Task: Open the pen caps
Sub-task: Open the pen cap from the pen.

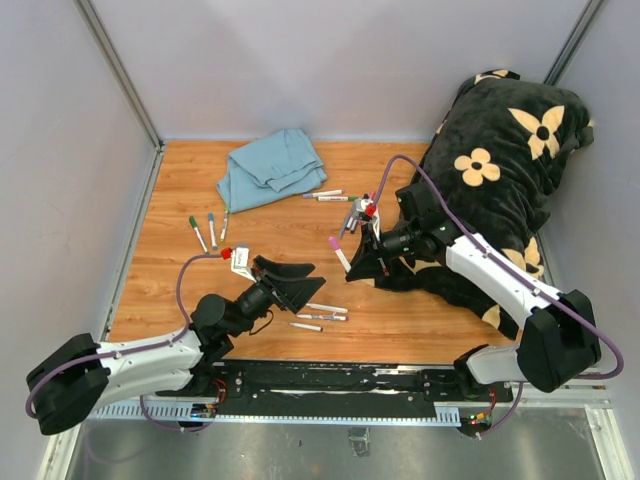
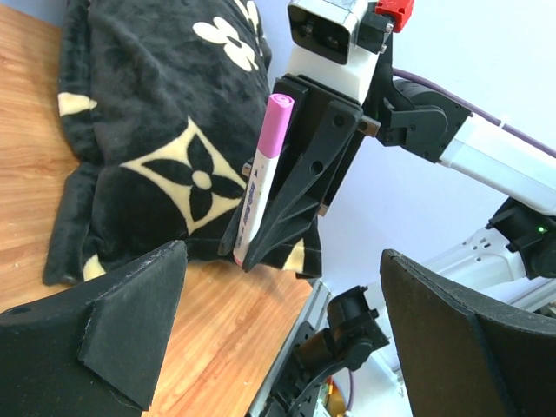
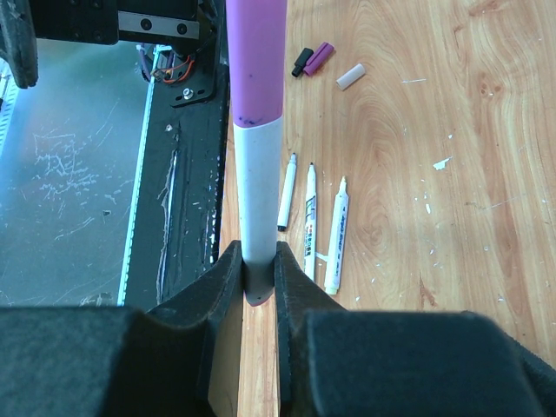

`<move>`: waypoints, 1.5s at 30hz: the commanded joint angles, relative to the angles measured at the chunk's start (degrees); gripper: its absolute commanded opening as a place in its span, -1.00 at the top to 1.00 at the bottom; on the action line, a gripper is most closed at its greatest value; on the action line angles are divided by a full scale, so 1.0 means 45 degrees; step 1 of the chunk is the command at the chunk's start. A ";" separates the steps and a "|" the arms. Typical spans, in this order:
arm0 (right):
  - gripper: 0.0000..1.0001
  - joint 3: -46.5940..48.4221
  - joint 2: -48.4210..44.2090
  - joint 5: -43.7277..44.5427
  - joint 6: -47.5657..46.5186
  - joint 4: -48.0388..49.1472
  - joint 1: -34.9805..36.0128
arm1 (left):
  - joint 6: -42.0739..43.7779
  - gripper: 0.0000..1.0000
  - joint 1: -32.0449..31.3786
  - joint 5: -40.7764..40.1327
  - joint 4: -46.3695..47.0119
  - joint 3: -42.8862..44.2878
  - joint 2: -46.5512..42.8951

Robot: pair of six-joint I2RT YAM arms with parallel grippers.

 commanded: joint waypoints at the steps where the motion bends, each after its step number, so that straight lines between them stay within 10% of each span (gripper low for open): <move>1: 0.98 0.0363 0.0097 -0.0338 -0.0300 -0.0176 -0.0227 | -0.0312 -0.93 0.0056 -0.0072 0.1013 -0.0113 0.0270; 27: 0.99 0.0395 0.0299 -0.0430 -0.0297 -0.0293 -0.0149 | 0.0857 -0.52 0.0036 -0.2557 -0.1816 0.3071 0.2089; 45: 0.99 0.0429 0.0221 -0.0445 -0.0344 -0.0369 -0.0140 | 0.1863 0.71 0.0076 -0.1134 -0.3559 0.4902 0.2911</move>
